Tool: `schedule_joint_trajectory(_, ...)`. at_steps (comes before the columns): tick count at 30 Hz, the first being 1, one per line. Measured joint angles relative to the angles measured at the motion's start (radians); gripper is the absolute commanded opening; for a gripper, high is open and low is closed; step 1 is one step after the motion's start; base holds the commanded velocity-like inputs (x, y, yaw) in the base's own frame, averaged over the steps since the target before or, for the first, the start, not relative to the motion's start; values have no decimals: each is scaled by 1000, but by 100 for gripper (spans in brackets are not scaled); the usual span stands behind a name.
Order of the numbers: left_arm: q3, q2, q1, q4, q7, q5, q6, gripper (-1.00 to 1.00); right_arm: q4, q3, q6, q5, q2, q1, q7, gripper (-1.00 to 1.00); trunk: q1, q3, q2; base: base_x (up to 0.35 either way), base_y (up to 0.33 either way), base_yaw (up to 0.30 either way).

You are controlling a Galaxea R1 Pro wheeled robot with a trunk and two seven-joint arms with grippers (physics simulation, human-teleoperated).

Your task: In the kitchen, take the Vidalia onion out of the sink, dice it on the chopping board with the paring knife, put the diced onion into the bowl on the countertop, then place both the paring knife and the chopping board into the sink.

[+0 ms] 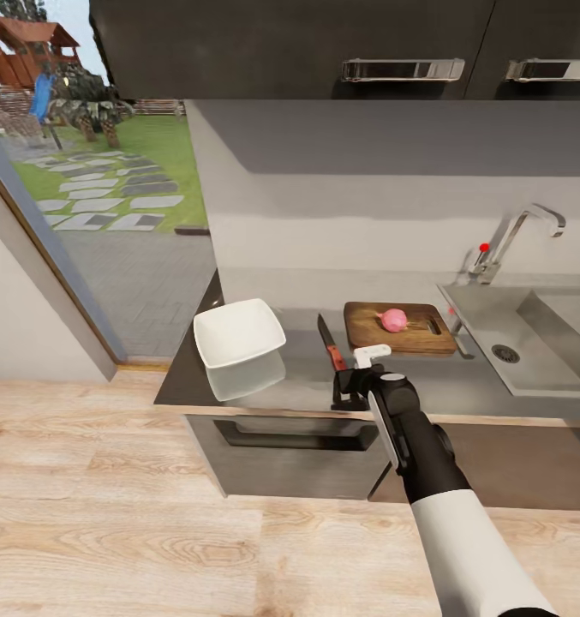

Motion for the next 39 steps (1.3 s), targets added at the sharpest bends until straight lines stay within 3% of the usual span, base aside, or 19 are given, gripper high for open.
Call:
schedule_joint_trajectory(11, 1, 0, 0, 0, 0, 0, -3, 100, -73, -6, 4, 2, -8, 0, -4, -100, 0, 0, 0, 0, 0, 0)
schedule_joint_trajectory(18, 1, 0, 0, 0, 0, 0, -3, 100, -193, -3, 9, 3, -12, 0, -5, -100, 0, 4, 0, 0, 0, 0)
schedule_joint_trajectory(39, 1, 0, 0, 0, 0, 0, -3, 100, -207, -1, 10, 6, -12, 0, -5, -100, 0, 37, 0, 0, 0, 0)
